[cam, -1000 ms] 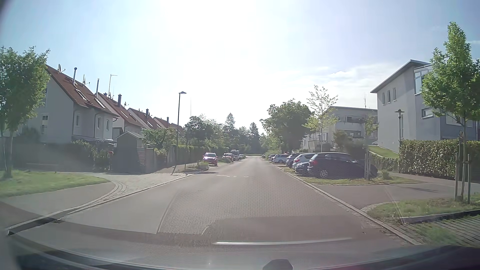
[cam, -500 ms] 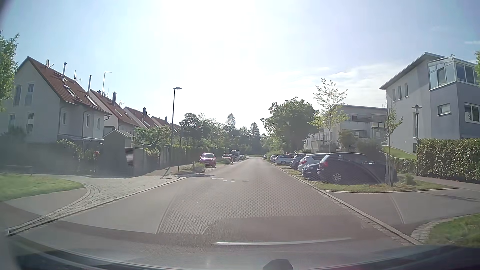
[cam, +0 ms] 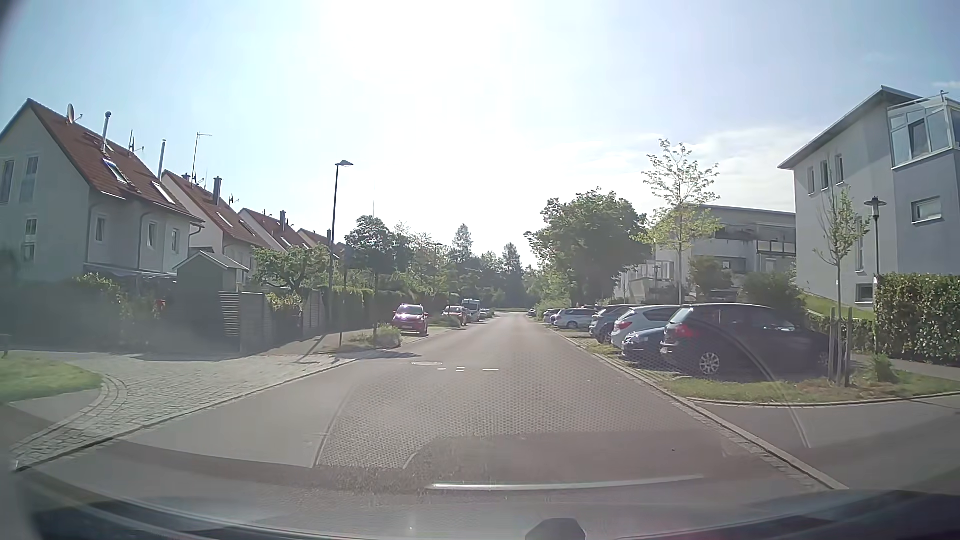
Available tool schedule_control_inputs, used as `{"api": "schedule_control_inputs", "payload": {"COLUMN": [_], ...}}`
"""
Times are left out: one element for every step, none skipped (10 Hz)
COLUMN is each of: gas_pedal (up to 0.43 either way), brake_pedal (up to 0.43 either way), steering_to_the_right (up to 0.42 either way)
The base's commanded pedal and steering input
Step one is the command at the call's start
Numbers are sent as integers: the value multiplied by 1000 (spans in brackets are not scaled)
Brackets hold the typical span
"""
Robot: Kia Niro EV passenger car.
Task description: Follow the waypoints while adhering to traffic rules and regulations
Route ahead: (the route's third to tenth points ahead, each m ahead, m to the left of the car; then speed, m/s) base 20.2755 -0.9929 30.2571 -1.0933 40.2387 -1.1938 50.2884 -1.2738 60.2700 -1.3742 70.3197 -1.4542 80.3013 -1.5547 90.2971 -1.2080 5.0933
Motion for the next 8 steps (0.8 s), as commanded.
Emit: {"api": "schedule_control_inputs", "payload": {"gas_pedal": [67, 79, 79, 67, 67, 67, 67, 67], "brake_pedal": [0, 0, 0, 0, 0, 0, 0, 0], "steering_to_the_right": [-5, -5, -5, -4, -4, -3, -3, -3]}}
